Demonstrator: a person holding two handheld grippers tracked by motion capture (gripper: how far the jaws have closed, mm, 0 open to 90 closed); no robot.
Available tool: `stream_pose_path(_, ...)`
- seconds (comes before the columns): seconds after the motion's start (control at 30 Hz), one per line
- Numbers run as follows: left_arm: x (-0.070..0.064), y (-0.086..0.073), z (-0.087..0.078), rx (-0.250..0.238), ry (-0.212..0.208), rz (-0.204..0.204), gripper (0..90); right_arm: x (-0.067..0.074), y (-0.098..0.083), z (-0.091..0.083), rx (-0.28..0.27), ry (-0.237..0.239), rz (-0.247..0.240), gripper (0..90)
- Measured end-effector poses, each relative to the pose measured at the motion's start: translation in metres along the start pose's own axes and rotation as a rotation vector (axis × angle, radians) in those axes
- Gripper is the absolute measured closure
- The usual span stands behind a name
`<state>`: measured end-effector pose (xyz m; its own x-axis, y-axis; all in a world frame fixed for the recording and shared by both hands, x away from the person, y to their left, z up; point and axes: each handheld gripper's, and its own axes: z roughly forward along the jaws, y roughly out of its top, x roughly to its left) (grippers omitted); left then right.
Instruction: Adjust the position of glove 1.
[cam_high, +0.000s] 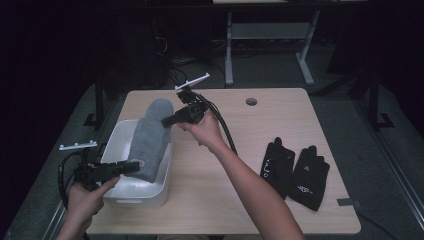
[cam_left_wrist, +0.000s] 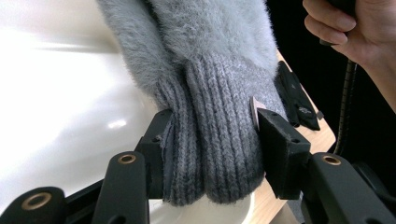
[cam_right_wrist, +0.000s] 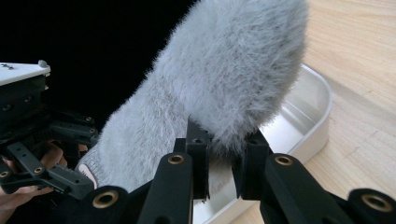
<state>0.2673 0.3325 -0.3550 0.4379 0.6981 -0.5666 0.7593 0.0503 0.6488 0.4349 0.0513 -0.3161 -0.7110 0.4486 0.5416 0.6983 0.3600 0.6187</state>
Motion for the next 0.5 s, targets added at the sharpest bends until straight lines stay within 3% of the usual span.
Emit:
stream_pose_path(0.3,0.010,-0.012,0.007,0.003,0.020,-0.035,49.9,-0.004,-0.001,0.019,0.033,-0.021,0.000,78.0)
stream_pose_path(0.5,0.017,-0.017,0.012,0.030,0.041,-0.037,49.7,-0.009,-0.004,0.033,0.060,-0.035,0.011,77.9)
